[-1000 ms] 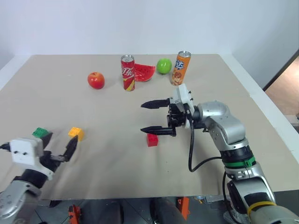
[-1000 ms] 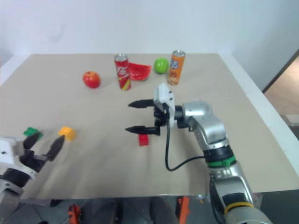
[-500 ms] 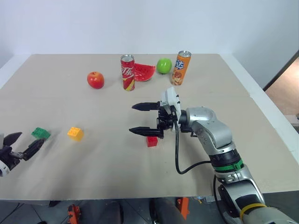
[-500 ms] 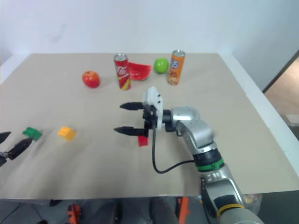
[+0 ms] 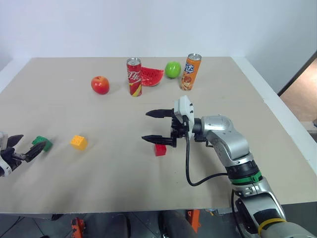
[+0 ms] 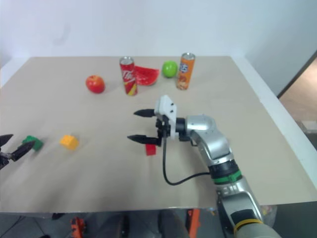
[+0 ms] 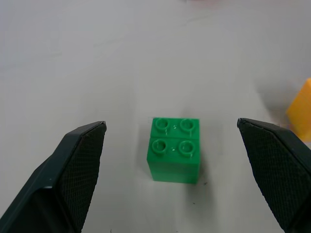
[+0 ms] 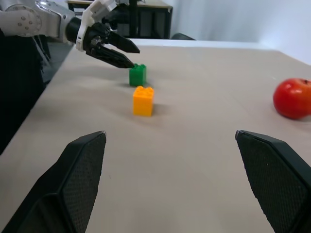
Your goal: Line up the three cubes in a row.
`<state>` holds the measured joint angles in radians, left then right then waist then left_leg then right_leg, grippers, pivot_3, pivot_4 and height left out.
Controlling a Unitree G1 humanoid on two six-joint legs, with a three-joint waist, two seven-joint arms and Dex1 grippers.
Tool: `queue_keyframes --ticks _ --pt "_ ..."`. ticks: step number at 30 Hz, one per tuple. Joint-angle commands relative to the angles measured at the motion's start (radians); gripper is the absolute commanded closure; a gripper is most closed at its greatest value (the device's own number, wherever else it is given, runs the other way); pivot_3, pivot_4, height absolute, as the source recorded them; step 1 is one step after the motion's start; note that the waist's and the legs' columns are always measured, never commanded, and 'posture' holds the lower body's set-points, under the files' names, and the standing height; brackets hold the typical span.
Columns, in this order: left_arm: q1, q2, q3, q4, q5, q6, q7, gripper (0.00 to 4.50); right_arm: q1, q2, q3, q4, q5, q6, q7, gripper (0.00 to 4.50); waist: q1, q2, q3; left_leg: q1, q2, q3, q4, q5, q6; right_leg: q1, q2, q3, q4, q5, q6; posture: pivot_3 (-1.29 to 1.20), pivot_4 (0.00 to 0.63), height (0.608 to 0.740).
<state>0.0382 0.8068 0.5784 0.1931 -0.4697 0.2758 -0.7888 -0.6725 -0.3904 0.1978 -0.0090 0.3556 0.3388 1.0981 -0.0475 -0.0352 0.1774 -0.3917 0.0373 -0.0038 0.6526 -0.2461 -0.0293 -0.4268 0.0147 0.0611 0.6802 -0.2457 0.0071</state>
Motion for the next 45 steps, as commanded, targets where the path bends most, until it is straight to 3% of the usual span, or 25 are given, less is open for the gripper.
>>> queue_keyframes --ticks 1,5,10,15,24,31,34,37,45 --pt "-0.041 0.014 -0.024 0.041 0.02 -0.018 -0.011 0.0 0.0 -0.018 -0.02 -0.058 0.005 -0.006 -0.011 0.06 0.0 0.0 0.0 0.0 0.0 0.0 0.0 0.0 0.0 0.0 0.0 0.0 0.0 0.0 0.0 0.0 0.15 0.74" --pt "-0.077 0.005 -0.061 0.092 0.036 -0.012 -0.011 0.0 0.004 -0.035 -0.023 -0.065 0.007 -0.003 -0.02 0.06 0.0 0.0 0.0 0.0 0.0 0.0 0.0 0.0 0.0 0.0 0.0 0.0 0.0 0.0 0.0 0.0 0.15 0.74" --pt "-0.112 -0.008 -0.094 0.127 0.054 -0.02 -0.001 1.38 -0.005 -0.043 -0.024 -0.062 0.01 0.002 -0.028 0.0 0.0 0.0 0.0 0.0 0.0 0.0 0.0 0.0 0.0 0.0 0.0 0.0 0.0 0.0 0.0 0.0 0.15 0.74" --pt "-0.091 -0.019 -0.081 0.104 0.063 -0.029 0.025 3.16 -0.001 -0.05 -0.026 -0.074 0.015 0.004 -0.031 0.0 0.0 0.0 0.0 0.0 0.002 -0.001 0.0 0.0 0.0 0.0 -0.001 -0.001 0.0 0.0 0.0 0.0 0.15 0.74" --pt "0.076 -0.047 0.032 -0.184 0.009 0.02 0.101 3.15 0.012 -0.065 -0.036 -0.095 0.035 0.003 -0.022 0.0 0.0 -0.001 0.0 0.0 0.005 0.001 0.0 -0.001 -0.001 -0.001 -0.001 -0.002 0.0 0.001 -0.001 0.0 0.15 0.74" --pt "0.024 0.052 0.013 -0.431 -0.068 0.051 -0.007 3.15 0.025 -0.122 -0.063 -0.141 0.096 0.05 0.023 0.0 0.006 -0.002 0.001 -0.001 0.005 0.0 0.001 0.001 -0.001 0.001 -0.001 -0.004 0.0 0.001 -0.002 0.0 0.15 0.74" --pt "-0.123 0.14 -0.096 -0.453 -0.124 0.11 -0.11 3.15 0.035 -0.172 -0.08 -0.169 0.147 0.106 0.061 0.0 0.008 -0.002 0.002 -0.001 0.004 0.0 0.002 0.001 -0.001 0.002 0.003 -0.005 0.0 0.001 -0.002 0.0 0.15 0.74" --pt "-0.266 0.157 -0.27 -0.433 -0.117 0.14 -0.203 3.15 0.045 -0.216 -0.089 -0.177 0.17 0.13 0.098 0.0 0.004 -0.001 0.002 0.0 0.001 0.001 0.001 0.001 -0.001 0.002 0.003 -0.003 0.0 0.0 0.0 0.0 0.15 0.74" --pt "-0.484 -0.038 -0.658 -0.313 0.017 0.115 -0.313 3.15 0.06 -0.256 -0.102 -0.124 0.132 0.076 0.102 0.0 -0.001 0.0 0.003 -0.002 0.001 0.003 0.0 0.0 0.0 0.0 0.005 0.001 0.0 -0.001 0.002 0.0 0.15 0.74"
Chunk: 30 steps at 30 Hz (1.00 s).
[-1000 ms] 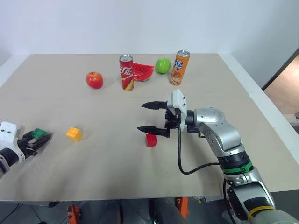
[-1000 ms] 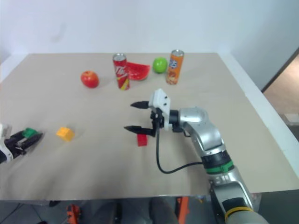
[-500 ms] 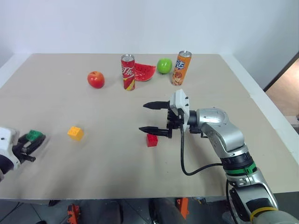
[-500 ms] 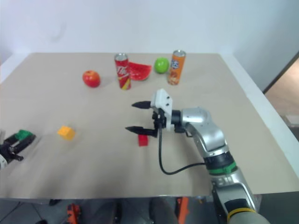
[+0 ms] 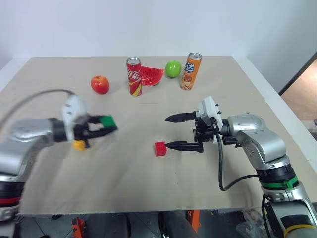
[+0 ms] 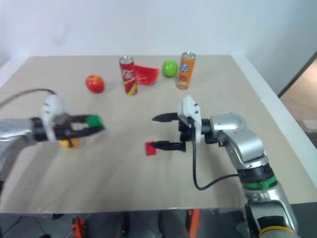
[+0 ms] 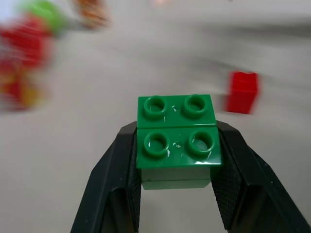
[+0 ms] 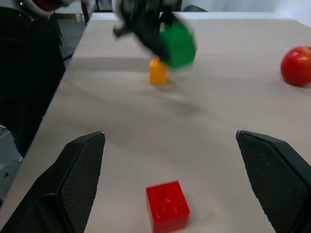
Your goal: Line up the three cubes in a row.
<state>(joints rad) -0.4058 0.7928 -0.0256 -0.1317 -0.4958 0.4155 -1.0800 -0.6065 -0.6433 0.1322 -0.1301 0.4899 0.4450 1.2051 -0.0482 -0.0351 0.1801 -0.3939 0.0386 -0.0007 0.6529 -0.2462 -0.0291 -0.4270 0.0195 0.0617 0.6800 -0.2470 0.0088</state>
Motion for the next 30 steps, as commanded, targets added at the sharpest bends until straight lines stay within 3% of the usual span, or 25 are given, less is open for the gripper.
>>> queue_keyframes --ticks 1,5,17,30 --pt "-0.049 -0.042 -0.086 0.018 0.061 -0.033 -0.032 3.15 0.0 -0.003 -0.04 0.003 -0.009 -0.045 -0.01 0.0 0.0 0.0 0.0 0.0 0.0 0.0 0.0 0.0 0.0 -0.001 0.0 0.0 0.0 0.0 0.0 0.0 0.15 0.74" --pt "-0.053 -0.082 -0.155 0.048 0.135 -0.094 -0.051 3.15 0.03 0.002 -0.045 0.012 -0.022 -0.075 -0.02 0.0 0.001 0.0 0.0 -0.001 0.0 -0.001 0.001 0.0 0.0 0.0 0.0 -0.001 0.0 0.0 0.0 0.0 0.15 0.74" --pt "-0.015 -0.14 -0.191 0.074 0.184 -0.162 -0.083 3.15 0.091 0.004 -0.05 -0.012 -0.021 -0.082 -0.039 0.0 0.003 0.0 0.0 0.0 -0.001 -0.001 0.002 0.0 0.0 0.001 -0.001 -0.001 0.001 0.0 0.001 0.0 0.15 0.74" --pt "-0.03 -0.16 -0.232 0.092 0.22 -0.133 -0.115 3.15 0.095 -0.001 -0.044 -0.013 -0.036 -0.094 -0.031 0.0 0.003 0.0 0.0 0.0 -0.002 -0.002 0.002 0.0 0.0 0.001 -0.001 -0.001 0.001 0.0 0.001 0.0 0.15 0.74"
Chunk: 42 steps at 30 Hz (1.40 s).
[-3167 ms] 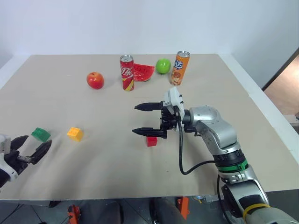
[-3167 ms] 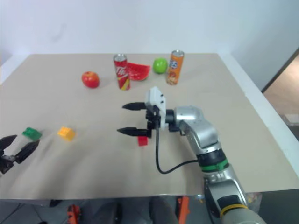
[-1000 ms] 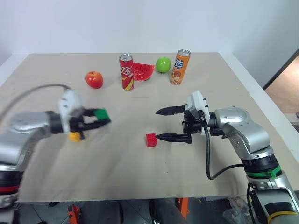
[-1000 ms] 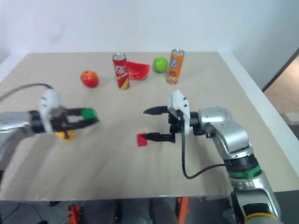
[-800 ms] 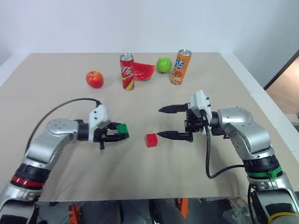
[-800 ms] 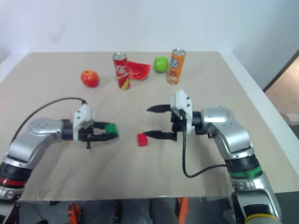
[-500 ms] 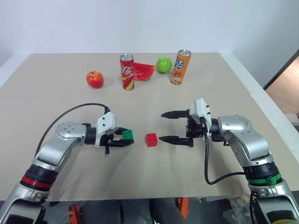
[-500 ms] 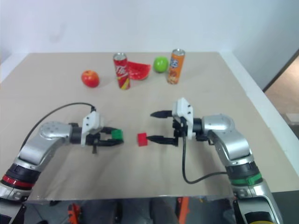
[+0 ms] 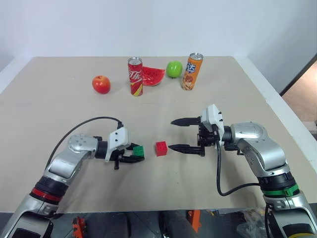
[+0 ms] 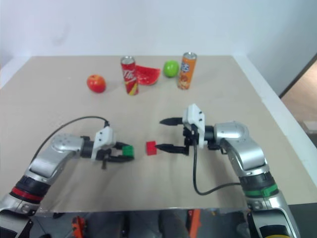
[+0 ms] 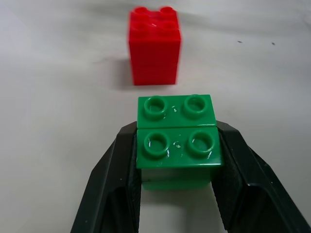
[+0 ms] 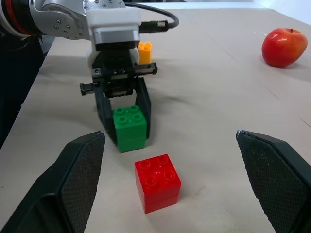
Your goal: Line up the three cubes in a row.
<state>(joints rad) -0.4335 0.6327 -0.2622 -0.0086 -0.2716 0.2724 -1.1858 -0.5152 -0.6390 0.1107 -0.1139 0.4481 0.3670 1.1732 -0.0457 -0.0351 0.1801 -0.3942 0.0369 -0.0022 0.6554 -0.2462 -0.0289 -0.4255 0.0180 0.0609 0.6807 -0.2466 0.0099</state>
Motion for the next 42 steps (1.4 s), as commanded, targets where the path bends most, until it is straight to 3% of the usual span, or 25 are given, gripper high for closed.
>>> queue_keyframes --ticks 1,31,33,39,42 --pt "0.0 0.001 0.003 -0.034 -0.002 0.01 -0.01 3.15 0.003 -0.006 -0.022 -0.028 0.003 -0.018 0.001 0.0 0.0 0.0 0.0 0.0 0.0 0.0 0.0 0.0 0.0 0.0 0.0 0.0 0.0 0.0 0.0 0.0 0.15 0.74" --pt "-0.036 -0.015 0.01 0.074 0.044 -0.043 -0.005 3.15 0.002 -0.008 -0.015 -0.042 0.003 -0.006 -0.002 0.0 0.0 0.0 0.0 0.001 0.0 -0.001 0.001 0.001 0.0 0.001 0.0 -0.001 0.001 0.001 0.0 0.0 0.15 0.74" --pt "-0.036 -0.009 0.002 0.081 0.059 -0.058 -0.011 2.11 0.002 -0.008 -0.014 -0.043 0.003 -0.005 -0.002 0.0 0.0 0.0 0.0 0.001 0.0 -0.001 0.001 0.001 0.001 0.001 0.0 -0.001 0.001 0.002 0.0 0.0 0.15 0.74" --pt "-0.049 0.003 0.015 0.062 0.085 -0.095 -0.014 0.13 -0.004 -0.005 -0.011 -0.037 0.002 -0.004 0.002 0.0 0.0 0.0 0.0 0.001 0.0 -0.001 0.001 0.002 0.001 0.001 0.0 -0.001 0.001 0.002 0.0 0.0 0.15 0.74" --pt "-0.047 0.018 0.037 0.017 0.076 -0.071 -0.002 0.02 -0.009 -0.003 -0.009 -0.033 0.0 -0.006 0.005 0.0 0.0 0.0 0.0 0.001 0.0 -0.001 0.001 0.002 0.001 0.001 0.0 0.0 0.001 0.002 0.0 0.0 0.15 0.74"
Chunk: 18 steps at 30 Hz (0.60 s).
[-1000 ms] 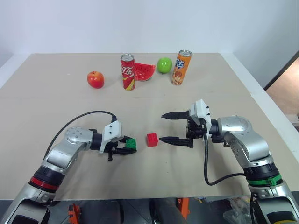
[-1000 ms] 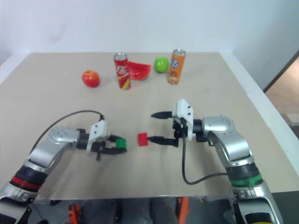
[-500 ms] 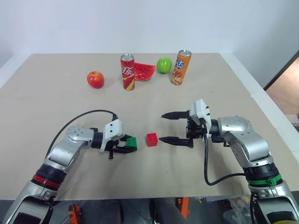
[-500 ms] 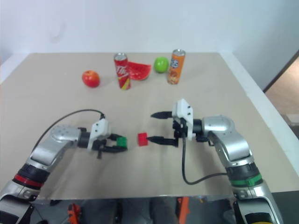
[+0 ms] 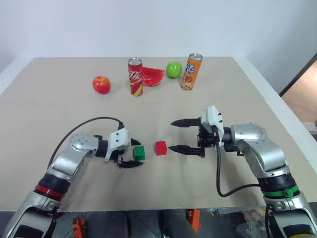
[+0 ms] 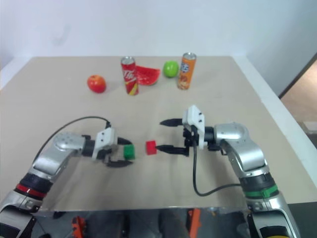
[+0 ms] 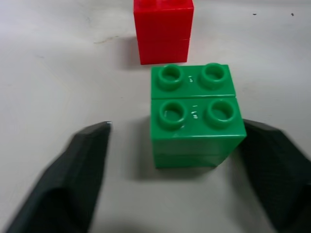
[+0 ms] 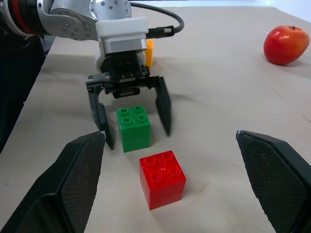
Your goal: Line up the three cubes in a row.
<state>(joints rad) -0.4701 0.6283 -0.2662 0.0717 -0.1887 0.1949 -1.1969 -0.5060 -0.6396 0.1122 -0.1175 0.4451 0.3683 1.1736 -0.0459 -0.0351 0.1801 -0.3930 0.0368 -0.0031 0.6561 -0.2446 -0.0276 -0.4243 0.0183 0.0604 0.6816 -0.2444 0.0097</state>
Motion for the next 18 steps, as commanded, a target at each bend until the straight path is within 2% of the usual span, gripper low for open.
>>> queue_keyframes --ticks 1,5,9,12,15,18 --pt "-0.006 0.034 0.054 -0.084 -0.014 0.018 0.015 0.02 -0.02 -0.002 -0.01 -0.028 0.004 -0.008 0.005 0.0 0.0 0.0 0.0 0.0 0.0 0.0 0.0 0.0 0.0 0.0 0.0 0.0 0.0 0.0 0.0 0.0 0.15 0.74" --pt "0.025 0.086 0.112 -0.17 -0.046 0.086 0.03 0.02 -0.028 0.0 -0.006 -0.02 0.004 -0.011 0.013 0.0 -0.002 0.0 0.0 0.0 0.0 0.0 0.0 0.0 0.0 0.0 0.0 0.0 0.0 0.0 0.0 0.0 0.15 0.74" --pt "0.08 0.151 0.245 -0.335 -0.157 0.266 0.077 0.02 -0.052 0.003 0.0 0.006 0.002 -0.019 0.034 0.0 -0.002 0.0 0.0 0.0 0.001 0.0 0.0 0.0 0.0 0.0 0.0 0.0 0.0 0.0 0.0 0.0 0.15 0.74" --pt "0.121 0.159 0.38 -0.443 -0.262 0.427 0.172 0.02 -0.08 0.008 0.003 0.033 0.008 -0.018 0.059 0.0 -0.001 0.0 0.0 0.0 0.001 0.0 0.0 0.0 0.0 0.0 0.0 -0.001 0.0 0.0 0.0 0.0 0.15 0.74" --pt "0.168 0.104 0.545 -0.541 -0.335 0.557 0.344 0.02 -0.099 0.012 0.007 0.056 0.012 -0.024 0.086 0.0 -0.001 0.0 0.0 0.0 0.001 0.0 0.0 0.0 0.0 0.0 -0.001 -0.001 0.0 0.0 0.001 0.0 0.15 0.74" --pt "0.243 0.005 0.701 -0.627 -0.33 0.611 0.554 0.02 -0.113 0.021 0.012 0.084 0.005 -0.037 0.109 0.0 -0.001 0.0 0.0 0.0 0.002 -0.001 0.0 0.0 0.0 0.0 -0.001 0.0 0.0 0.0 0.001 0.0 0.15 0.74"
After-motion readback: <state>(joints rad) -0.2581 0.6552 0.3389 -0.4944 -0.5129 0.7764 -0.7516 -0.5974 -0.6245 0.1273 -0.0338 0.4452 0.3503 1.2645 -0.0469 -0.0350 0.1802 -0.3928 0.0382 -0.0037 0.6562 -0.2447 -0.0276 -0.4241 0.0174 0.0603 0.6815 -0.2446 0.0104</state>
